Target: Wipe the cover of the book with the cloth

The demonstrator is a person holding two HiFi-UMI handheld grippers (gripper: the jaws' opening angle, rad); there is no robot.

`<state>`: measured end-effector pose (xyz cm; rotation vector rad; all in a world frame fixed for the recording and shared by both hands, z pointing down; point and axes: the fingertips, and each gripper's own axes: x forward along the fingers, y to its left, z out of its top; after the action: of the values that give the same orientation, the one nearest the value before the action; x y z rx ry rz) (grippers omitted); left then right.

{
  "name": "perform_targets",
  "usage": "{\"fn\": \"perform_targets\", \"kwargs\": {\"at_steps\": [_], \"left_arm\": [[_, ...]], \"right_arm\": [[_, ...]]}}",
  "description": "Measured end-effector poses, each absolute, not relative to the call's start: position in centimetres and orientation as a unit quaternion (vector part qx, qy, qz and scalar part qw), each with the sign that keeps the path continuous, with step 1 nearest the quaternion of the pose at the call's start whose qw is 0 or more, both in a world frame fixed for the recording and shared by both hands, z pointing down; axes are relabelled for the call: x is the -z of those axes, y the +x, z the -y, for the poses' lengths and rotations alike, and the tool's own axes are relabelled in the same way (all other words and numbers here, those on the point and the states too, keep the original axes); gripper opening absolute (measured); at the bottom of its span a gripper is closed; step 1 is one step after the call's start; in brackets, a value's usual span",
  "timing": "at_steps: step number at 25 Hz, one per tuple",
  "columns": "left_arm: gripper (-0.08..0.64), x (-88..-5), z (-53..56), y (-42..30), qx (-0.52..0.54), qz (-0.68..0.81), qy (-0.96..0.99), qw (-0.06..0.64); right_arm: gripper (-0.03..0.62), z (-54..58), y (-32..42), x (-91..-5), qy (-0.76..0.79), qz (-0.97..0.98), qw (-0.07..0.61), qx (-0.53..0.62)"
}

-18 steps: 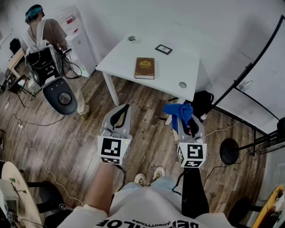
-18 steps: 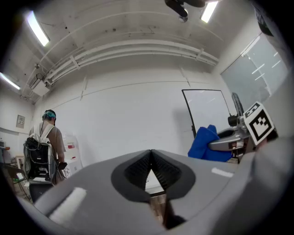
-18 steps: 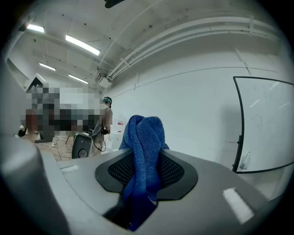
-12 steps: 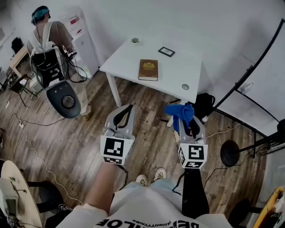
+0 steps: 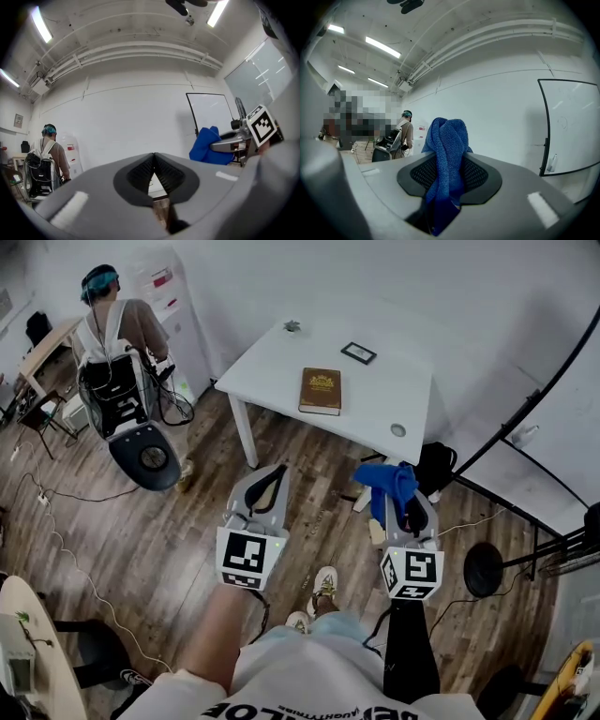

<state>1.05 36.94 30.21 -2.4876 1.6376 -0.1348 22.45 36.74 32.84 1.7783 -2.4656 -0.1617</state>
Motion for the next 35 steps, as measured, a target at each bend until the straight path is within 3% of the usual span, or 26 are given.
{"fn": "perform_targets", "kwargs": {"at_steps": [35], "left_arm": [[0.057, -29.3, -14.7, 0.6, 0.058, -0.588, -0.802, 0.082]], "right_arm": [[0.127, -10.1, 20.2, -33.4, 0.537, 0.843, 0.005, -0.011]]}}
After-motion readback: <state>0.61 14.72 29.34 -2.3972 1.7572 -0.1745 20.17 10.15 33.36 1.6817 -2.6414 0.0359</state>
